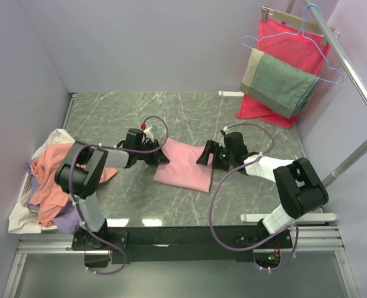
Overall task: Fold and stack the t-shirts
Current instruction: Put the neatly folded tshirt into the corner of the board with the left arm
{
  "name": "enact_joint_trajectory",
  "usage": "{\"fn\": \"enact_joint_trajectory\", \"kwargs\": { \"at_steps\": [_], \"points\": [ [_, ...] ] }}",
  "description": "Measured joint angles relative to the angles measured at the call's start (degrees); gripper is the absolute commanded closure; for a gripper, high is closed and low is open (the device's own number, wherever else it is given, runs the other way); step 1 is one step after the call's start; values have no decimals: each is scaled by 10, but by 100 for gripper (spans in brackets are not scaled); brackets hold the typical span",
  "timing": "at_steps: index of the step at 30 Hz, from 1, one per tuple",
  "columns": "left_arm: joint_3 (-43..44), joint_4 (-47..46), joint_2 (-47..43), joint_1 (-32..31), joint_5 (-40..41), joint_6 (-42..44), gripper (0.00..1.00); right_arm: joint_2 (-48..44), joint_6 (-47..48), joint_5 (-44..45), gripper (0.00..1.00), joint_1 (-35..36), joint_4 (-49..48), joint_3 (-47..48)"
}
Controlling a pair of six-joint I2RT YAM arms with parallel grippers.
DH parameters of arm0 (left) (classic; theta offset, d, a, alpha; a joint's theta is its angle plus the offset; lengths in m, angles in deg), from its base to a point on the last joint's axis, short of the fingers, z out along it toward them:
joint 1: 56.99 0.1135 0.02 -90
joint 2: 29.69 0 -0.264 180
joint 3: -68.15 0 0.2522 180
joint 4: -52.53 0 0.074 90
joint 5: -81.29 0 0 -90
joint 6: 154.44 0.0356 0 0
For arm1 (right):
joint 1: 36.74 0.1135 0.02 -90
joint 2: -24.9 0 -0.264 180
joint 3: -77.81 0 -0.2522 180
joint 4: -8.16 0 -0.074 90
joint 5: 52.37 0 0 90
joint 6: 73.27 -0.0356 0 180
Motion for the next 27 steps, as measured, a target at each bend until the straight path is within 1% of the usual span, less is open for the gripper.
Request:
{"fn": "enact_joint_trajectory", "kwargs": {
  "at_steps": [2,4,9,13,17,19,24,27],
  "points": [
    [23,-3,29,0,-32,-7,99,2,2,-2,8,-3,0,1],
    [53,2,52,-1,-47,-11,99,2,3,-5,8,-5,0,2],
    [172,92,100,6,-32,3,99,3,11,-9,8,-15,0,2],
    [298,188,125,35,20,33,99,3,19,-18,8,-23,3,3],
    [426,252,161,80,75,70,99,14,31,-35,9,-30,12,15],
    [499,290,197,112,101,89,99,27,40,-43,9,-34,16,30],
    [648,372,301,194,172,139,99,58,49,-64,10,-37,12,58],
    [750,435,374,237,227,180,99,80,44,-90,11,-37,-2,72]
  ]
}}
